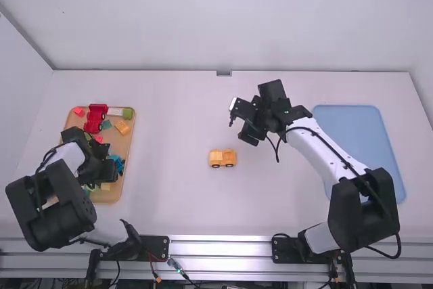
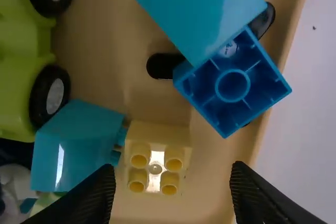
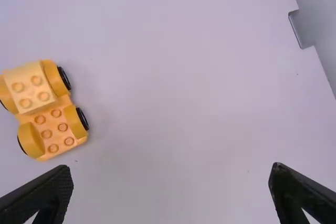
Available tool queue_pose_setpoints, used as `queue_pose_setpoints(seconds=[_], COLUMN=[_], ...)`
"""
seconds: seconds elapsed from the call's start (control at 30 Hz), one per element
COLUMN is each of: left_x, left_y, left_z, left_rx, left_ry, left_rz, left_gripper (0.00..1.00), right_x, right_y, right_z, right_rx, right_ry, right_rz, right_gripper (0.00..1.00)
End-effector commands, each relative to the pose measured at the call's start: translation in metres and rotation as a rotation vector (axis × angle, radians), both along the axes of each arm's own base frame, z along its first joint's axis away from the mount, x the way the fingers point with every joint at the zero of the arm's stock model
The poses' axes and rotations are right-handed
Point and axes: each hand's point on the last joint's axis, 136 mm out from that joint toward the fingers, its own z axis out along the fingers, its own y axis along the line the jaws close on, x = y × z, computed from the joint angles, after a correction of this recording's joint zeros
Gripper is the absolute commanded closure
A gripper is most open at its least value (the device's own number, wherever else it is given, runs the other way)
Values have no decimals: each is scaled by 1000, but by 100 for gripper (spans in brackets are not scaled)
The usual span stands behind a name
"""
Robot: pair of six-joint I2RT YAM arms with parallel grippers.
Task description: Assemble lego blocks to make yellow taxi
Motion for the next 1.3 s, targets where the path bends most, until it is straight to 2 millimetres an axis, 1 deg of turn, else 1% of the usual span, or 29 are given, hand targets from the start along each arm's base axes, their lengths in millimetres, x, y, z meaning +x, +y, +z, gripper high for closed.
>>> queue_pose_setpoints(seconds=[0.0, 0.13, 0.27, 0.4, 0.47, 0.57, 0.6, 0.67, 0.7, 0.9, 1.03, 1.07, 1.1, 1.13, 1.2, 1.27], left_x=[-2, -6, -7, -8, -11, -16, -19, -20, -19, -18, -16, -14, -10, -8, -1, 9], left_y=[-5, -7, 1, -1, 0, 0, 0, 0, 0, 1, 2, 3, 6, 8, 12, 19], left_z=[-8, -23, -28, -32, -31, -29, -29, -29, -29, -29, -21, -16, -10, -6, 0, 13], left_rx=[-24, -39, -17, -35, -34, -31, -25, -27, -26, -24, -33, -35, -33, -32, -24, -15], left_ry=[11, 38, 72, 98, 117, 144, 161, 162, 160, 157, 166, 170, 167, 163, 149, 129], left_rz=[2, 6, 35, 33, 36, 55, 56, 56, 56, 55, 57, 70, 103, 122, 164, 239], left_gripper=[46, 44, 46, 49, 53, 55, 60, 71, 74, 72, 71, 74, 85, 91, 98, 98], right_x=[5, 6, 4, 4, 5, 5, 5, 6, 6, 5, 5, 5, 5, 5, 5, 5], right_y=[3, 3, 5, 7, 4, 5, 4, 4, 4, 4, 5, 4, 4, 4, 4, 5], right_z=[17, 17, 17, 17, 17, 17, 17, 17, 17, 16, 16, 16, 16, 16, 16, 17], right_rx=[17, 17, 17, 11, -2, -1, -1, -1, -1, -2, 6, 5, 6, 6, 6, 10], right_ry=[-40, -39, -39, -43, -50, -50, -49, -50, -50, -46, -39, -37, -37, -38, -39, -38], right_rz=[1, 0, 6, 9, -2, -1, -2, -2, -2, -2, -16, -17, -18, -18, -17, -14], right_gripper=[1, 1, 1, 1, 1, 1, 1, 1, 1, 1, 1, 1, 1, 1, 1, 1])
